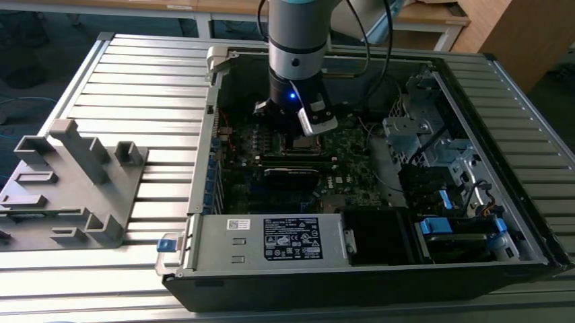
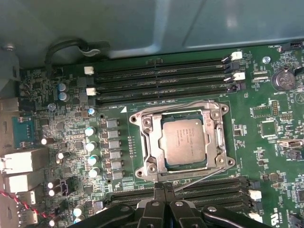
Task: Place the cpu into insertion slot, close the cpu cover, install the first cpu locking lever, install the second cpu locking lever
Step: 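Install the second cpu locking lever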
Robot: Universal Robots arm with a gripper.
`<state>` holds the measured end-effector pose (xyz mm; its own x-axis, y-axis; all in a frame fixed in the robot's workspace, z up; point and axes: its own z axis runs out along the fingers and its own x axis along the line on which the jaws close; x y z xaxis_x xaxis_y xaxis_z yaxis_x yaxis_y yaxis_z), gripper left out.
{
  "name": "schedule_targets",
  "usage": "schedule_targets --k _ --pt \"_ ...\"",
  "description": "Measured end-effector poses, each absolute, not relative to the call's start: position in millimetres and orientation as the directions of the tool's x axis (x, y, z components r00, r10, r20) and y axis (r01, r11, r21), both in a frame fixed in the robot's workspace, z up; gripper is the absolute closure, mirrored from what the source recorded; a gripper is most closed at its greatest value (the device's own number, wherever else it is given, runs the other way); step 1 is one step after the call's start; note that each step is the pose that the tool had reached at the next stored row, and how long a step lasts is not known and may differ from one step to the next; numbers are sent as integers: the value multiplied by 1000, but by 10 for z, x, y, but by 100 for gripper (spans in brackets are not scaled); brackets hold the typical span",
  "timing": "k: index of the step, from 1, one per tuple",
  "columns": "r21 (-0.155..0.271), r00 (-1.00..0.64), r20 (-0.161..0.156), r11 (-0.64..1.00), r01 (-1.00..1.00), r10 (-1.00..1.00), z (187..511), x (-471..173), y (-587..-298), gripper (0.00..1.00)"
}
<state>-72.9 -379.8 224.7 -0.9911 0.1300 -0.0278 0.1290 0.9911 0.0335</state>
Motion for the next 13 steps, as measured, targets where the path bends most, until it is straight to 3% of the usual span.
schedule_targets --k 13 --pt "34 -991 -28 991 129 130 2245 -731 -3798 89"
